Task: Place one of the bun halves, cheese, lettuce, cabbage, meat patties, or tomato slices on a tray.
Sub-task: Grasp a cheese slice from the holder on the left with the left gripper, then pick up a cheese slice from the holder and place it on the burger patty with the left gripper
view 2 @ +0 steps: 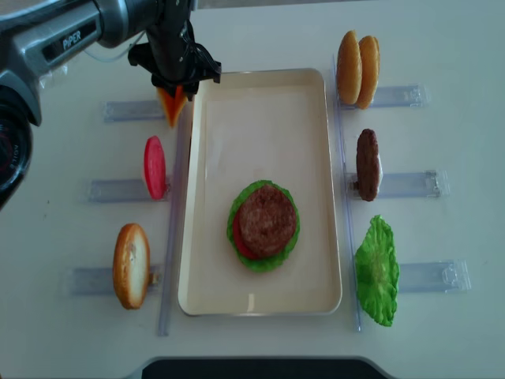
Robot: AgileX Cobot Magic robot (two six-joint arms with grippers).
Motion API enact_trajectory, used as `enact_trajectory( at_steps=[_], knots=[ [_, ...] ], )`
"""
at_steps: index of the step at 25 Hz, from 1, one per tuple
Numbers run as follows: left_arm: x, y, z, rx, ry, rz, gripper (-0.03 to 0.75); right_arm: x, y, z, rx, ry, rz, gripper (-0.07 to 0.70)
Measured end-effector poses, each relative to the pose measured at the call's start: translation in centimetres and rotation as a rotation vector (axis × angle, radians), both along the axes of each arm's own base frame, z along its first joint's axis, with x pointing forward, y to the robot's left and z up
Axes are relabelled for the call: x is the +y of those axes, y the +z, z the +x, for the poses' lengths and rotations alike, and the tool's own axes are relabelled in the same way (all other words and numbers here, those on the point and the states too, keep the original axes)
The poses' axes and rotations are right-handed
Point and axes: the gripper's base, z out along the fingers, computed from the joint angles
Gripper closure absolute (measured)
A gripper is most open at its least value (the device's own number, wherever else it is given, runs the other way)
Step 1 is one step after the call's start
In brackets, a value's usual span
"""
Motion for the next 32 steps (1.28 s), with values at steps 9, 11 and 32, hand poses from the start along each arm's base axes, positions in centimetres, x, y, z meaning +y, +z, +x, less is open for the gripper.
enact_trajectory(
  at_steps=[9,11,32],
  knots=[
    [0.1,1.4,0.3,0.003,0.003,0.032,0.602,0.0,0.0,0.0,0.000,0.000,0.000,0.279],
    [0.1,2.2,0.6,-0.007,0.003,0.033,0.645,0.0,0.0,0.0,0.000,0.000,0.000,0.279],
    [-1.0,9.5,1.2,-0.025,-0.045,-0.056,0.679,0.0,0.0,0.0,0.000,0.000,0.000,0.279]
  ],
)
